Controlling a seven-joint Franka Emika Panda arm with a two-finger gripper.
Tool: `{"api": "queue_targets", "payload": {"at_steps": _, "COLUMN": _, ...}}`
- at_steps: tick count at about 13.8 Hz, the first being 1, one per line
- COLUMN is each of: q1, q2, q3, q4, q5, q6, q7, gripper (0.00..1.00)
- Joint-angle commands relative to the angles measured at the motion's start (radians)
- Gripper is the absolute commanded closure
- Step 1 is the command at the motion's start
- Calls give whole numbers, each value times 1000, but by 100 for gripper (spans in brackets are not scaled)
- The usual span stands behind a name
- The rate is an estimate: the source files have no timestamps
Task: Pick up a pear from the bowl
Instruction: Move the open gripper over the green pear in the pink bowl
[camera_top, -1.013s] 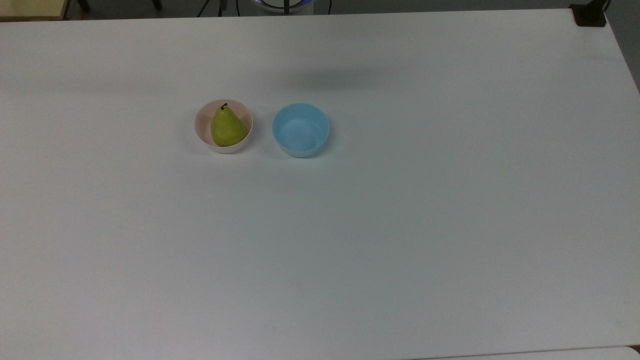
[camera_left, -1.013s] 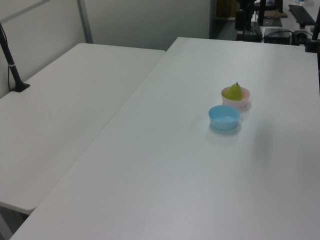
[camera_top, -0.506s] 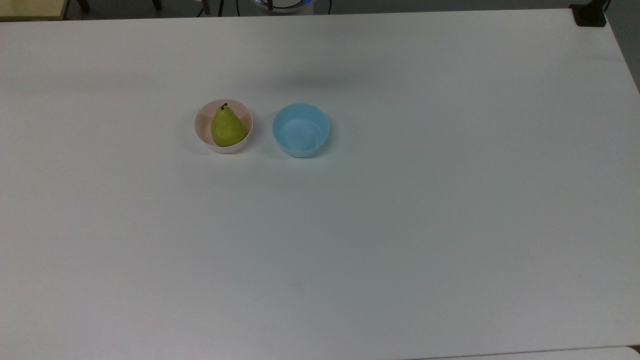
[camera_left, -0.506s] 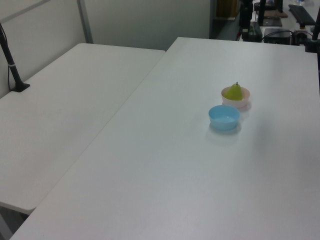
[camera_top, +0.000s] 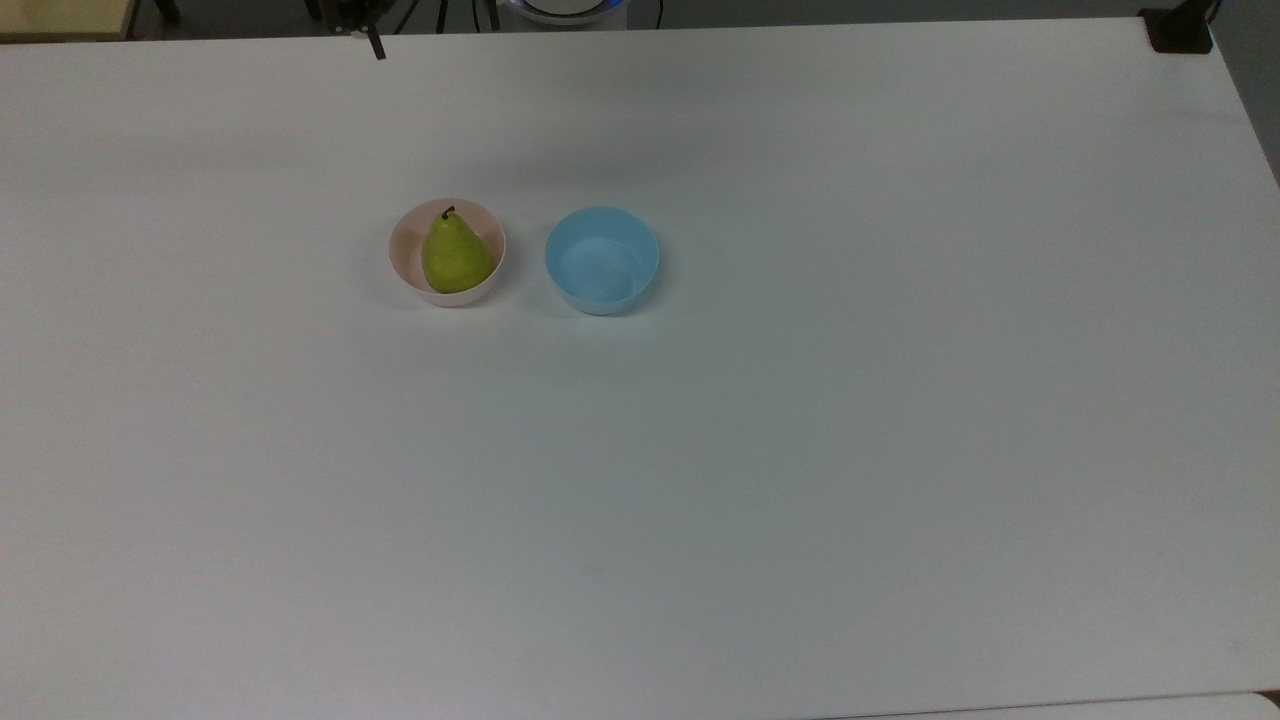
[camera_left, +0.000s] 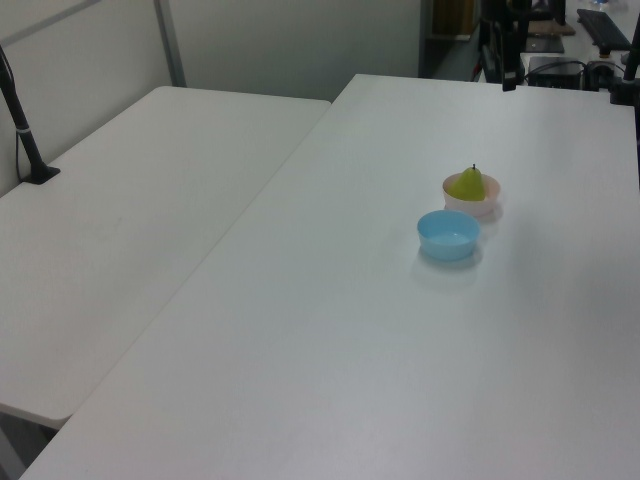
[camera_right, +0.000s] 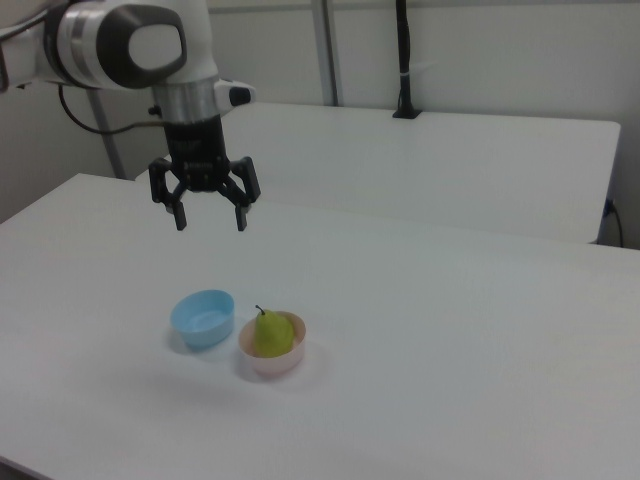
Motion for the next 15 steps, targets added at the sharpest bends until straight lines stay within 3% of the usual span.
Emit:
{"api": "queue_targets", "payload": {"at_steps": 1, "q1": -6, "q2": -12, "q3": 0, "q4": -84, "q5": 12, "q6": 86, "q7": -39, "gripper": 0}}
{"api": "queue_targets", "payload": {"at_steps": 8, "q1": -29, "q2": 9, "q3": -2, "q4": -305, "q5": 11, "q6": 358, "q7": -40, "gripper": 0}}
{"api": "queue_targets", "payload": {"at_steps": 15, "q1": -49, "q2": 145, "q3": -2, "q4": -314, "q5": 11, "q6": 512, "q7": 16, "gripper": 13}}
